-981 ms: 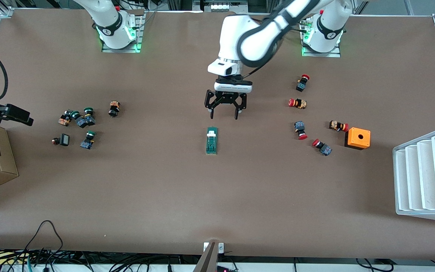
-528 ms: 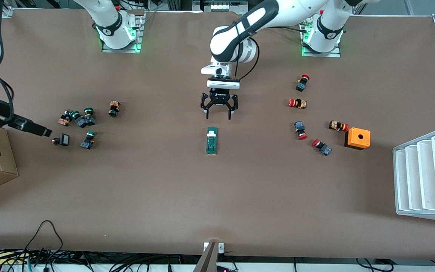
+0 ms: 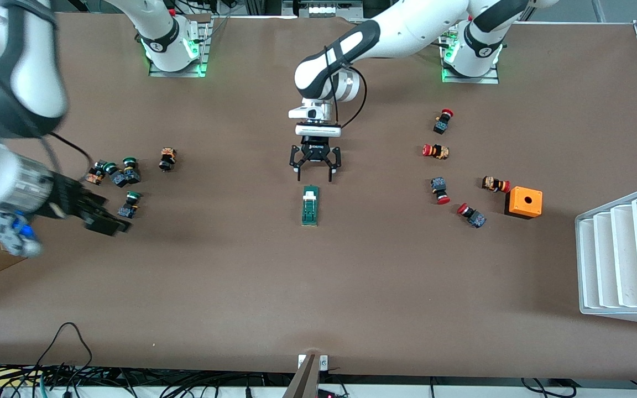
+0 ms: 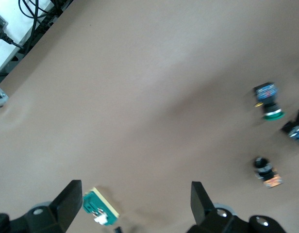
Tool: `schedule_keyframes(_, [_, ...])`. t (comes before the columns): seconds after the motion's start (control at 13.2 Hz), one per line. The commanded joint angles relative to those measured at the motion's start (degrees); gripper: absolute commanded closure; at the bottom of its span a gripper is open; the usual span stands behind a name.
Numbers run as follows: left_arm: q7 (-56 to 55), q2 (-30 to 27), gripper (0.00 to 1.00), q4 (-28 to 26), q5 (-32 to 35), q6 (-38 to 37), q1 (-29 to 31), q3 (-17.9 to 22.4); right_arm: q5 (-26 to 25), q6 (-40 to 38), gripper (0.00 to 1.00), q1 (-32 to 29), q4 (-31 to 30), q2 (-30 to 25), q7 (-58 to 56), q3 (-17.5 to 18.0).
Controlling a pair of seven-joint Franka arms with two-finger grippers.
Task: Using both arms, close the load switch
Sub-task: 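Lower the left gripper onto the switch while the right gripper approaches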
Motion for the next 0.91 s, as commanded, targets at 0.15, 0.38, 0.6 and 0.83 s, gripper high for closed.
schedule_keyframes(0.15, [-3.3, 4.3, 0.0, 4.6, 4.6, -3.2, -2.5, 1.8, 5.2, 3.5, 0.01, 2.0, 4.5, 4.8, 9.7, -0.3])
schedule_keyframes(0.38, [-3.8, 6.3, 0.0, 6.3, 5.4, -5.3, -3.8, 2.2, 5.2, 8.1, 0.01, 6.6, 4.5, 7.3, 17.4, -0.5])
schedule_keyframes(0.6, [-4.8, 7.6, 0.0, 6.3, 7.1, -7.3, -5.5, 3.8, 5.1, 13.1, 0.01, 12.5, 4.1, 10.6, 29.0, -0.9])
schedule_keyframes(0.83, [-5.6, 8.2, 0.0, 6.4, 8.1, -7.6, -5.7, 4.4, 4.6, 19.6, 0.01, 16.9, -0.7, 11.0, 35.8, -0.9])
